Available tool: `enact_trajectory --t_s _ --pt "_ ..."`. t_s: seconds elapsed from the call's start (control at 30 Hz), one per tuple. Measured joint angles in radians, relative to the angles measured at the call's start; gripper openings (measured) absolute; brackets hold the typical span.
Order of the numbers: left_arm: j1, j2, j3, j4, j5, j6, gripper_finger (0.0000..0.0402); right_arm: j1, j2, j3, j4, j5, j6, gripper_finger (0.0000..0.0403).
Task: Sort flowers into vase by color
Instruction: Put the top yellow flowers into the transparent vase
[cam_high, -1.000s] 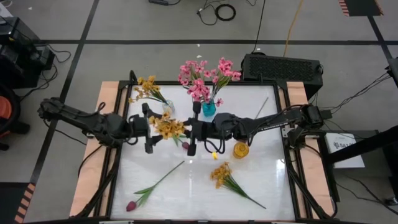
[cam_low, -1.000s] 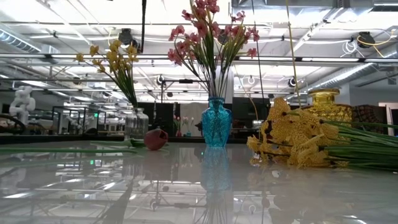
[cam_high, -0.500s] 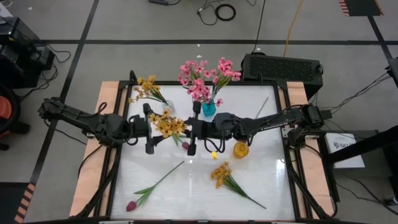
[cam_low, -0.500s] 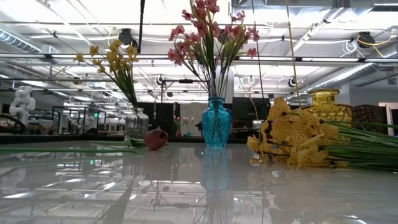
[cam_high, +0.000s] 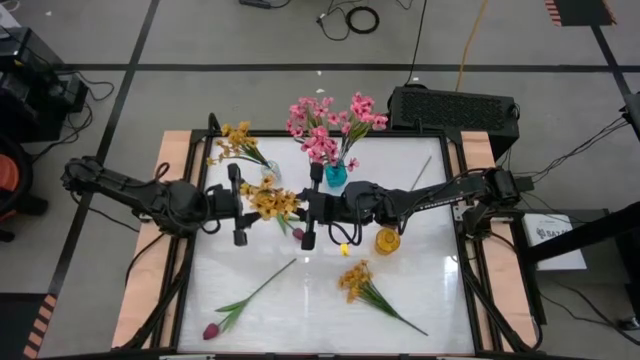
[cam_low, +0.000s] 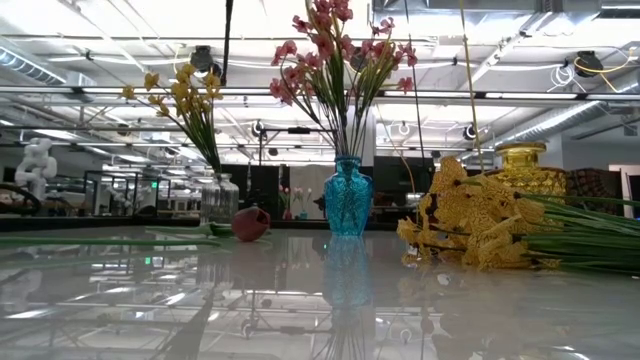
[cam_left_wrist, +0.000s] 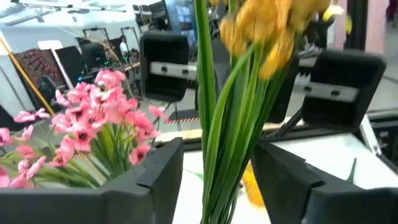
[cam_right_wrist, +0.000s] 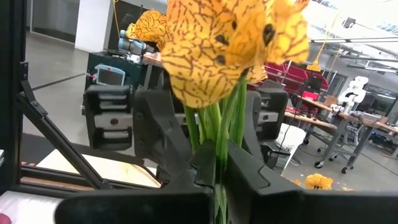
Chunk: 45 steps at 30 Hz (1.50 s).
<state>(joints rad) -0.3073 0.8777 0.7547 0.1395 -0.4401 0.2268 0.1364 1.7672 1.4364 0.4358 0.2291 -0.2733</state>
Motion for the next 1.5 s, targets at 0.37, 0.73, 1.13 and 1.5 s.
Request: enact_trajectory --t_s 0.37,0.73,1.13,1.5 --pt "0.001 0.000 0.000 -0.015 -0.008 0.019 0.0140 0.000 0.000 0.000 0.000 0.000 0.000 0.0008" --pt "0.033 0.000 0.000 -0.013 0.015 0.015 0.0139 -0.001 0.000 0.000 0.000 0.003 0.000 0.0009" --pt "0.033 -0.078 -0.001 -0.037 0.030 -0.054 0.0020 0.000 0.000 0.000 0.003 0.007 0.019 0.0055" --pt "0.115 -0.247 0.000 -0.158 0.036 -0.064 0.0020 0.001 0.001 0.000 -0.020 0.054 0.019 0.0135"
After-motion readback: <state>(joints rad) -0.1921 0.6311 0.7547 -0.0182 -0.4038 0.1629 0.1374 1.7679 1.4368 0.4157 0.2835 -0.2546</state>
